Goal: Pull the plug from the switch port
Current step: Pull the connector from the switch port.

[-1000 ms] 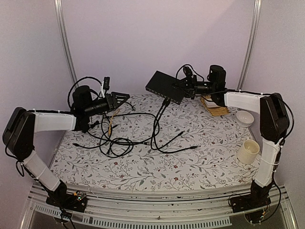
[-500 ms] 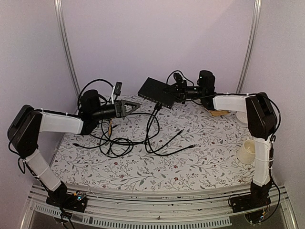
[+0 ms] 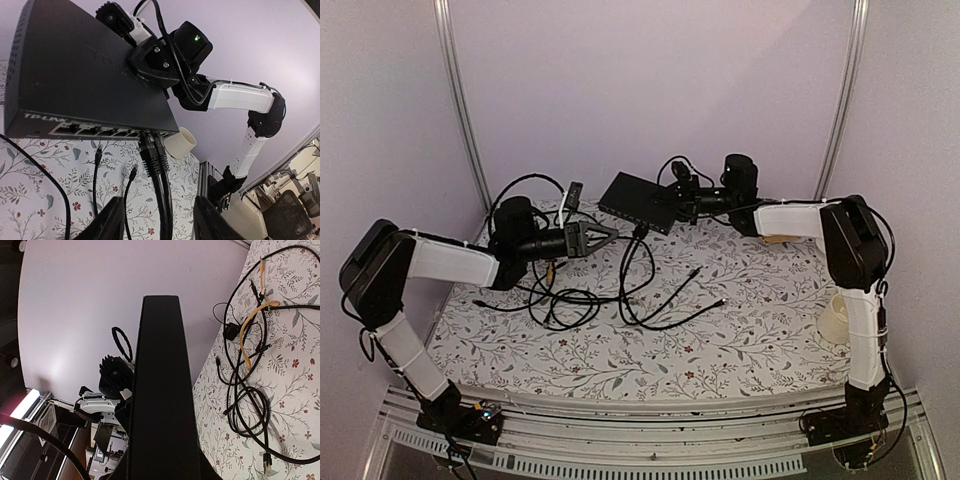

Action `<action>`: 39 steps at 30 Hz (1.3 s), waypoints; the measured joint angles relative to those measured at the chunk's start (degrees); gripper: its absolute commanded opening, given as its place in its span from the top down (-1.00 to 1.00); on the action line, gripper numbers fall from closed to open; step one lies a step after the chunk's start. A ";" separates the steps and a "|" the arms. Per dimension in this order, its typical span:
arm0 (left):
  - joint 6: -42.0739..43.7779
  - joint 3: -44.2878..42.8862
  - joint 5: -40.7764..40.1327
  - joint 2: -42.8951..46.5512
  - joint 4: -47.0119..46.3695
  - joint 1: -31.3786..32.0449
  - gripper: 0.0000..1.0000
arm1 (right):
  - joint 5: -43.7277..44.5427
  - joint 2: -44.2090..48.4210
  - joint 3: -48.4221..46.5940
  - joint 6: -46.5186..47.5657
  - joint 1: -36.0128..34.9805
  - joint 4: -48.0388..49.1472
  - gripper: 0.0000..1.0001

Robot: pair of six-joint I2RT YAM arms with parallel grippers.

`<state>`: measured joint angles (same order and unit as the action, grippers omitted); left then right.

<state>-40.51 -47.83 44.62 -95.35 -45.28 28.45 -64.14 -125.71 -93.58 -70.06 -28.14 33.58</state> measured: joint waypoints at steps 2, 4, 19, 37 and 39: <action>0.00 0.00 0.11 -0.61 -0.46 0.28 0.01 | 0.00 -0.35 -0.11 -0.44 -0.50 0.31 0.97; -0.02 0.00 0.24 -1.22 -0.79 0.57 0.02 | 0.00 -0.63 -0.11 -0.70 -0.98 0.46 0.97; -1.09 -0.87 1.18 -3.61 -2.95 1.57 0.03 | 0.02 -1.25 -0.11 -1.11 -2.36 1.20 0.97; -1.79 -2.71 0.70 -4.72 -3.30 1.95 0.17 | 0.37 -2.05 -0.13 -1.40 -3.43 1.60 0.97; -2.01 -2.71 0.17 -4.85 -3.45 1.99 0.18 | 0.59 -2.12 -0.13 -1.55 -3.43 1.60 0.97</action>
<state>-42.52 -50.54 44.80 -100.20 -48.73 30.44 -63.55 -127.83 -93.71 -71.61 -31.57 35.18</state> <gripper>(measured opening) 0.418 0.258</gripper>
